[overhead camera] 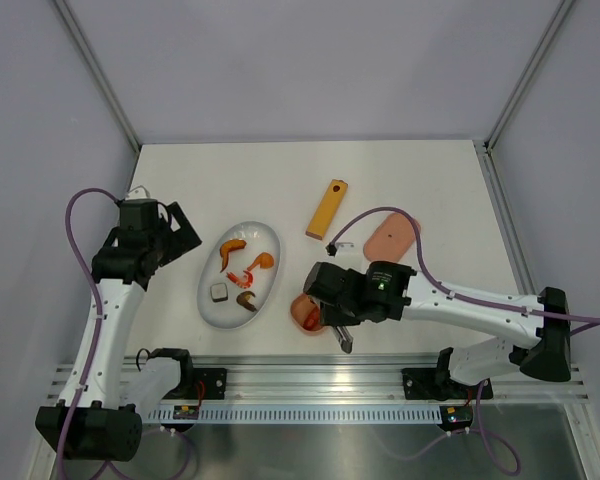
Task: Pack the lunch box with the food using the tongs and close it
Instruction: Place the fake food in the packing box.
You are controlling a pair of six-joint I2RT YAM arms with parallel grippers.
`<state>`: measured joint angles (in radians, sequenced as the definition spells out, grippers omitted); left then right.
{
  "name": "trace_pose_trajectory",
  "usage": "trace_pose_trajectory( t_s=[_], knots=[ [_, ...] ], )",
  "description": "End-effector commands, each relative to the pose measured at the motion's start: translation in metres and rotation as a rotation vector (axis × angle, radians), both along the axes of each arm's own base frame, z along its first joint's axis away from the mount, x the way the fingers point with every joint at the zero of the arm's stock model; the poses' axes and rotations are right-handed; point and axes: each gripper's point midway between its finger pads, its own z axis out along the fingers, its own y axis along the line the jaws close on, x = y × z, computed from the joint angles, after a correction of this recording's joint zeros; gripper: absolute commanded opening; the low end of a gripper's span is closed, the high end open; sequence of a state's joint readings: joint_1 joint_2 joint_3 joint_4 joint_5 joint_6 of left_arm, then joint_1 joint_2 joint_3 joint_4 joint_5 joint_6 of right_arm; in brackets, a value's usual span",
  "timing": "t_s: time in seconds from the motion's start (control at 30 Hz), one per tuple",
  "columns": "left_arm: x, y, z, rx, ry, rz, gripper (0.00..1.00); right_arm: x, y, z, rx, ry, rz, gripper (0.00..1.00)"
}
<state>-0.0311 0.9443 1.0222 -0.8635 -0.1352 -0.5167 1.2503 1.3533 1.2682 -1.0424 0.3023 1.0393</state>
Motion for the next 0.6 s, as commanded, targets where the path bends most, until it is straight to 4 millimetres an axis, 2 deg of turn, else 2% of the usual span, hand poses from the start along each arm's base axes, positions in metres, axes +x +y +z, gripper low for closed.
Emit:
trace_pose_trajectory(
  t_s=[0.0, 0.27, 0.57],
  knots=[
    [0.007, -0.008, 0.001, -0.034, -0.036, -0.033, 0.99, -0.001, 0.001, 0.0, 0.071, 0.025, -0.118, 0.2],
    [-0.001, -0.016, -0.013, -0.071, -0.02, -0.066, 0.99, 0.0, -0.004, 0.0, 0.134, 0.034, -0.229, 0.19],
    [0.001, -0.017, -0.009, -0.067, -0.031, -0.079, 0.99, 0.002, 0.006, -0.007, 0.141, 0.047, -0.241, 0.22]
  ],
)
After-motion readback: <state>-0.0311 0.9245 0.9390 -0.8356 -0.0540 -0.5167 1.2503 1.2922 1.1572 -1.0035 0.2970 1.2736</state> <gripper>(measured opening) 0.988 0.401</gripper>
